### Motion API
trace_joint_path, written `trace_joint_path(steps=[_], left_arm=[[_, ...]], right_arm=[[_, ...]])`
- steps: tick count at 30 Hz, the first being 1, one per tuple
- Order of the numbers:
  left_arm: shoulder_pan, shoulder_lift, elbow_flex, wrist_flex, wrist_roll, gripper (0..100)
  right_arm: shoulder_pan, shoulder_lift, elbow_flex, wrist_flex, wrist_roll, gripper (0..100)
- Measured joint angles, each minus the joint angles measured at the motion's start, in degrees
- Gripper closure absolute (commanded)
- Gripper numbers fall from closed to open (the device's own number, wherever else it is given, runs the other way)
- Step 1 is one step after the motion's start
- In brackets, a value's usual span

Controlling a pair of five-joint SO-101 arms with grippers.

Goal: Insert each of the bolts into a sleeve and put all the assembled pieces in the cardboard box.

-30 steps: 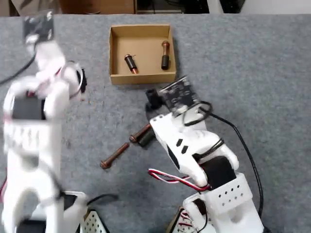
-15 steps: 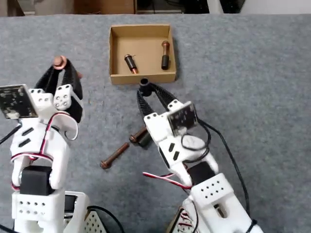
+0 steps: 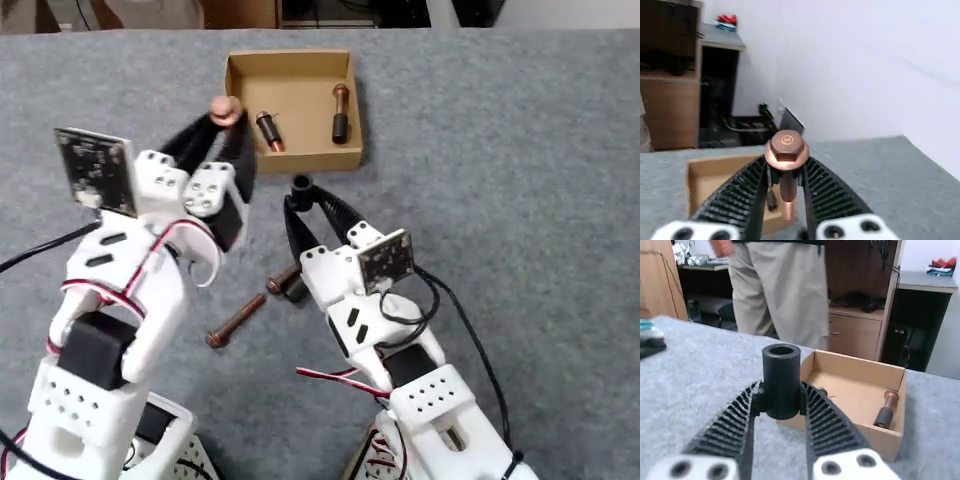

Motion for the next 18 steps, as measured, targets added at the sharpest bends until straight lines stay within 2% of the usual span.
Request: trace_joint_path(steps=[8,12,16,18], left_arm=[[5.1,0.3,1.8,0.2,-0.1,98],[6.8,0.4,2.8,1.0,-2.6,98],[8.5,0.4,2.2,6.9,-4.2,98],[8.9,0.4,1.3,9.9,-4.3,98]], right_arm=[[0.0,0.0,3.9,-0.2,-0.8,99.7],[0.0,0.0,3.9,-0.2,-0.8,99.7],[0.0,0.0,3.9,-0.2,-0.4,99.7],[0.0,0.0,3.9,-0.2,2.4,99.7]])
